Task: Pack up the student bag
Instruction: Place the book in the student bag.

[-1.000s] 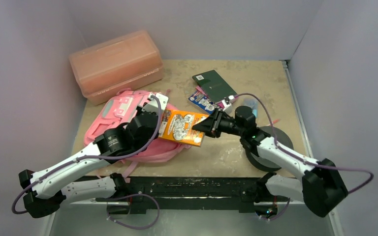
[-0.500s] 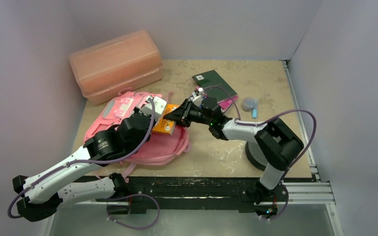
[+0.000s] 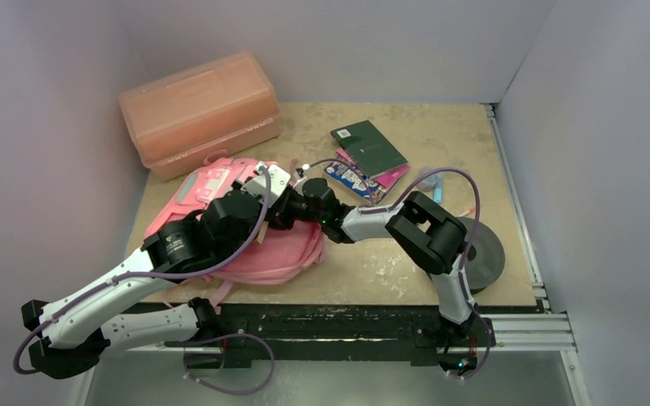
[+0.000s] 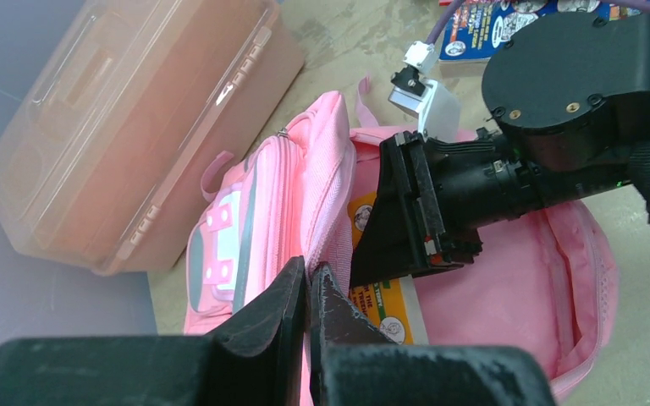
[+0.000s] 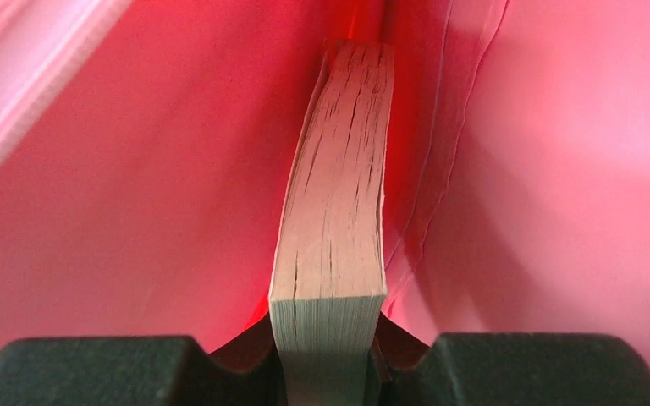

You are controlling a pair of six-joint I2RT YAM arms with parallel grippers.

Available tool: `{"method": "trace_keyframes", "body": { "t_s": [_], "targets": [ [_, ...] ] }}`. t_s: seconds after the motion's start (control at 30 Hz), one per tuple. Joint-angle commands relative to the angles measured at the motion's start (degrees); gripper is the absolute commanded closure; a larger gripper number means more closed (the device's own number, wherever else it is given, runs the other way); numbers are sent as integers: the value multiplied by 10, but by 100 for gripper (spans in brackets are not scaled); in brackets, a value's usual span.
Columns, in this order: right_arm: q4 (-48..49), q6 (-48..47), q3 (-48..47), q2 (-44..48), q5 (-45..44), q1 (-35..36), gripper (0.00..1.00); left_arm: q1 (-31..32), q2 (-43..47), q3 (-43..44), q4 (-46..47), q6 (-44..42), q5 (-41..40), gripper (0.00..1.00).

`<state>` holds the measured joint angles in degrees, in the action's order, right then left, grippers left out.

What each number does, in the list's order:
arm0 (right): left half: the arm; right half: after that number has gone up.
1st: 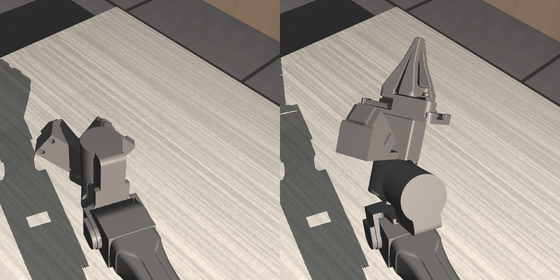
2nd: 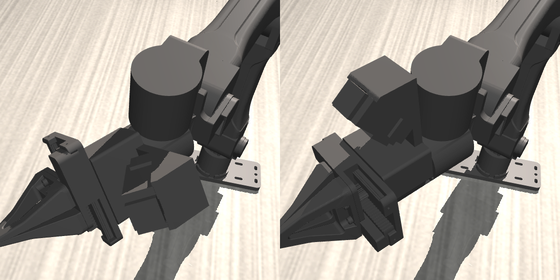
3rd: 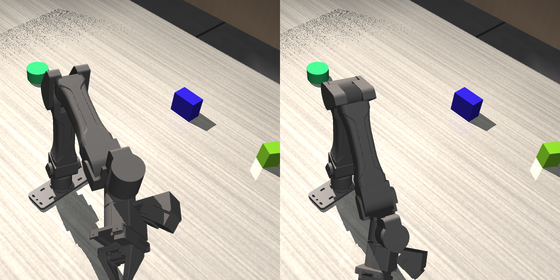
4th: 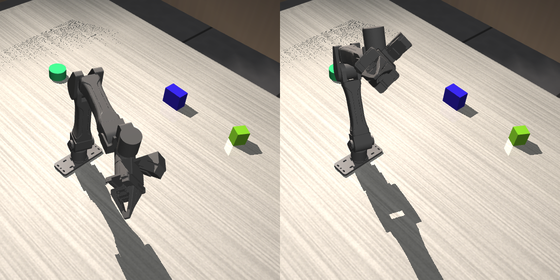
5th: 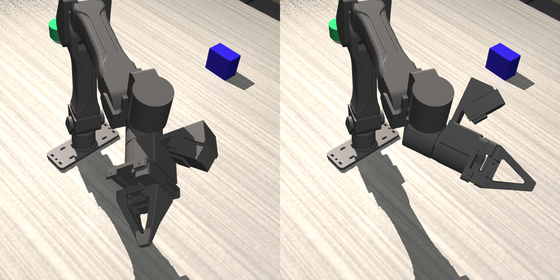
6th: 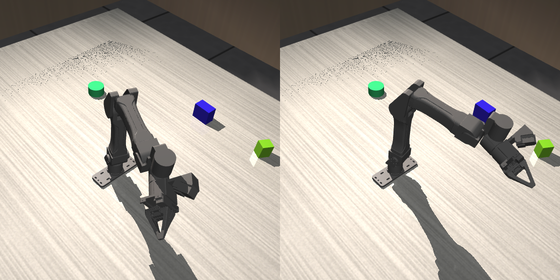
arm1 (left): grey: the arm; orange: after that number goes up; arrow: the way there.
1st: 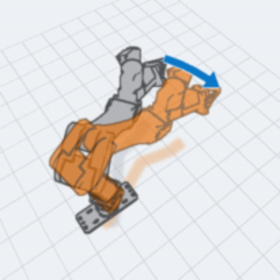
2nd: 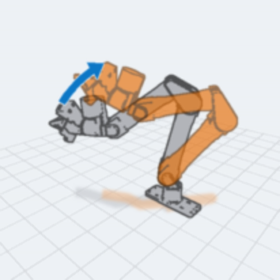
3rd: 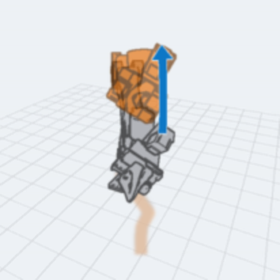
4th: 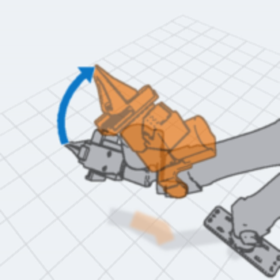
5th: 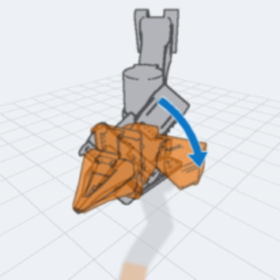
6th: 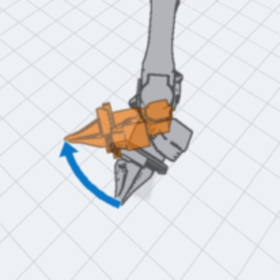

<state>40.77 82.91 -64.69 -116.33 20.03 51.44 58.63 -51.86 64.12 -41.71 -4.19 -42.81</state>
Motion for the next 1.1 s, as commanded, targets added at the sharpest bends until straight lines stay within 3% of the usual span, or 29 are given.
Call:
{"method": "trace_keyframes", "body": {
  "t_s": [0.0,0.3,0.57,0.73,1.0,1.07],
  "targets": [
    [64,-14,-60,1,-52,-1,100,0,7,50,71,-20,12,100],
    [72,-49,-130,-95,-74,9,100,1,4,46,71,-15,41,100],
    [67,-79,-161,-126,-138,37,99,1,8,32,79,9,27,100],
    [56,-103,-182,-140,-137,49,78,1,16,14,83,22,9,100],
    [58,-129,-87,-81,-139,40,44,1,42,-20,95,31,-23,100],
    [85,-126,-64,-78,-125,34,42,1,47,-26,99,31,-26,100]
  ]
}}
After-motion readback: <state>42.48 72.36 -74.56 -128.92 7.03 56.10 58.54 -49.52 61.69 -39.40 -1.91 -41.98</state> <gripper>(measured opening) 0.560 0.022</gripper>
